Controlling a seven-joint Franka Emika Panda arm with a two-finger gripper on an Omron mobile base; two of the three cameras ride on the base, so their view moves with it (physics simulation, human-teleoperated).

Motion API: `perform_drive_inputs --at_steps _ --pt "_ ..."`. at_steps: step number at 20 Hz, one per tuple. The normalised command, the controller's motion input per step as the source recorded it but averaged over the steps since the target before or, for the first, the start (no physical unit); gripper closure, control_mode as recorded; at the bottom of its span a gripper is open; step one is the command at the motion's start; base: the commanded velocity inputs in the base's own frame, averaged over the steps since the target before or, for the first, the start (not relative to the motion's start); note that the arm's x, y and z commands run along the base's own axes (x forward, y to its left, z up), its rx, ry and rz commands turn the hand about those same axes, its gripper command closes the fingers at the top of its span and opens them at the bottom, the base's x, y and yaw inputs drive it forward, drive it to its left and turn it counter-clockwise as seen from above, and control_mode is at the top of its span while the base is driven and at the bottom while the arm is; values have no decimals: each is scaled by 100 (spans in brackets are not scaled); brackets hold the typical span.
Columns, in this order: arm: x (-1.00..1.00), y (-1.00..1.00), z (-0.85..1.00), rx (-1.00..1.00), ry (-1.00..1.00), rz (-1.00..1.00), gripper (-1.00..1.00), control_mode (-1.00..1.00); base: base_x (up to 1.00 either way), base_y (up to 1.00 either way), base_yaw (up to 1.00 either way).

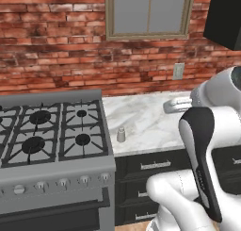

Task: Take 2 condiments from the cabinet and move them on the counter near the stove.Make sure the condiments are lined up with each other, next to each other.

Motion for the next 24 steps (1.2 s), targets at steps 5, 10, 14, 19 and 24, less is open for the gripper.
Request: perform_drive_inputs --at_steps 5,10,14,19,24 --pt "-61 0 44 0 0 0 -100 -100 0 0 0" --pt "-18 0 7 0 3 0 -100 -100 0 0 0" --pt "0 -1 0 0 3 0 -100 -100 0 0 0" --pt "0 -1 0 0 0 0 -100 100 -5 -4 0" --pt "0 0 0 0 0 0 -100 100 -95 -85 -5"
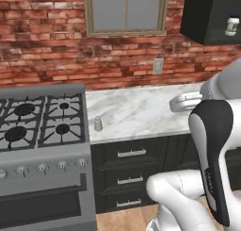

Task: Take 2 condiments from the cabinet and move them on the counter near the stove.Make sure the condiments are lined up with each other, next to each other.

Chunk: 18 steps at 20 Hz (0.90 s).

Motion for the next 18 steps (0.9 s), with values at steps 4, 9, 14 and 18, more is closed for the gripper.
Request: perform_drive_inputs --at_steps 4,9,14,18 --pt "0 0 0 0 0 0 -100 100 -92 -100 -6" --pt "0 0 0 0 0 0 -100 100 -3 -100 -11" --pt "0 0 0 0 0 0 -100 100 61 -100 -2" --pt "0 0 0 0 0 0 -100 100 49 -100 -3"
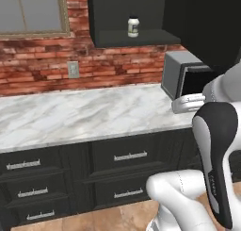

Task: Take 2 condiments from the cabinet and move them on the counter near the stove.Make sure the condiments are lined up with each other, next to each other.

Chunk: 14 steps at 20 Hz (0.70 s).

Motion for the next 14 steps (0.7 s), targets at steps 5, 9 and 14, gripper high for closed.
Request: perform_drive_inputs --at_steps 5,9,14 --pt "0 0 0 0 0 0 -100 100 57 -61 -1" --pt "0 0 0 0 0 0 -100 100 41 5 1" --pt "0 0 0 0 0 0 -100 100 23 28 4"
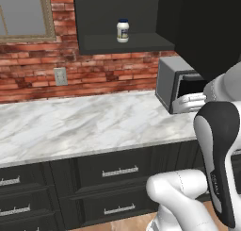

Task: Take 2 condiments from the cabinet and move them on the counter near the stove.Make sure the condiments are lined up with each other, next to each other.

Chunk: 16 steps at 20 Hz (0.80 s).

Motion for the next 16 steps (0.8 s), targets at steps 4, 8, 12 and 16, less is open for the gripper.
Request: perform_drive_inputs --at_steps 4,8,12,16 --pt "0 0 0 0 0 0 -100 100 33 1 1" --pt "0 0 0 0 0 0 -100 100 45 1 2" --pt "0 0 0 0 0 0 -100 100 70 0 4" --pt "0 0 0 0 0 0 -100 100 64 4 4"
